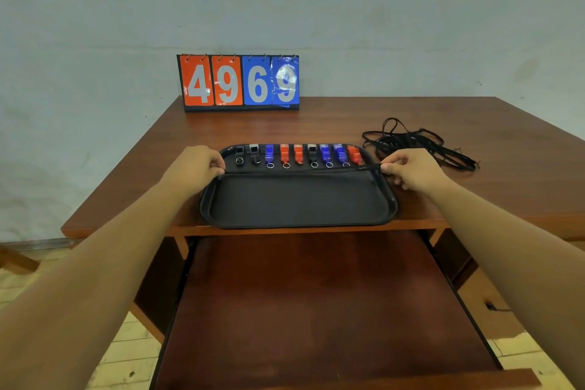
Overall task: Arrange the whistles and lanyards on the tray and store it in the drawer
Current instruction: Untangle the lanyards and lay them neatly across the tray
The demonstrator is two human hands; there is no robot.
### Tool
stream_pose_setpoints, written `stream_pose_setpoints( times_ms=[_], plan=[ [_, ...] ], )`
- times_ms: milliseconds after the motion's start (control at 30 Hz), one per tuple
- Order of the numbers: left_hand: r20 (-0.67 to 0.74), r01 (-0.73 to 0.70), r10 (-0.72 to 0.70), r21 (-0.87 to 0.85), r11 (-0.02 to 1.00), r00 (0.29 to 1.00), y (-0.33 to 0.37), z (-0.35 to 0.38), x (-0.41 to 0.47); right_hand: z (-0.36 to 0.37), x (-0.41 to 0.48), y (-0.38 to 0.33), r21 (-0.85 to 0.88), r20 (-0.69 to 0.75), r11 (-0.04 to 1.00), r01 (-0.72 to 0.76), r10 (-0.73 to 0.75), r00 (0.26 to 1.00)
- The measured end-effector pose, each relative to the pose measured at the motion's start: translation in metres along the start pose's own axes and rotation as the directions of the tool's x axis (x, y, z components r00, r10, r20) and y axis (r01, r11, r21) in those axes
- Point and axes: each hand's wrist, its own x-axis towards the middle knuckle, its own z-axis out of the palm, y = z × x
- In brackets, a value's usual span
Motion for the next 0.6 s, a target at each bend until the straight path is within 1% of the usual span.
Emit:
stream_pose_setpoints(
  times_ms=[100,167,300,333,467,500,600],
  plan=[
    [0.001,0.004,-0.004,0.024,1.0,1.0,0.001,0.001,0.003,0.003,0.002,0.004,0.024,-0.029,1.0,-0.01,0.01,1.0],
    [-0.014,0.024,-0.024,0.017,1.0,1.0,0.001,0.002,0.004,0.006,0.004,0.004,0.008,-0.049,1.0,-0.005,0.005,0.999],
    [-0.108,0.142,-0.151,-0.088,0.986,0.983,0.004,0.005,0.003,0.012,0.005,0.0,-0.036,-0.062,0.999,0.001,-0.004,0.998],
    [-0.113,0.159,-0.171,-0.107,0.981,0.979,0.004,0.005,0.004,0.013,0.005,-0.001,-0.034,-0.061,0.999,-0.001,-0.001,0.998],
    [-0.044,0.19,-0.196,-0.121,0.974,0.98,0.003,0.003,0.002,0.011,0.003,-0.002,-0.031,-0.042,0.999,0.012,-0.013,0.999],
    [-0.048,0.194,-0.201,-0.124,0.973,0.978,0.003,0.003,0.001,0.01,0.002,-0.002,-0.024,-0.034,1.0,0.016,-0.017,0.999],
    [-0.13,0.205,-0.221,-0.126,0.97,0.967,0.01,-0.002,0.0,0.002,0.001,-0.002,0.006,-0.051,0.999,0.034,-0.034,0.998]
  ],
)
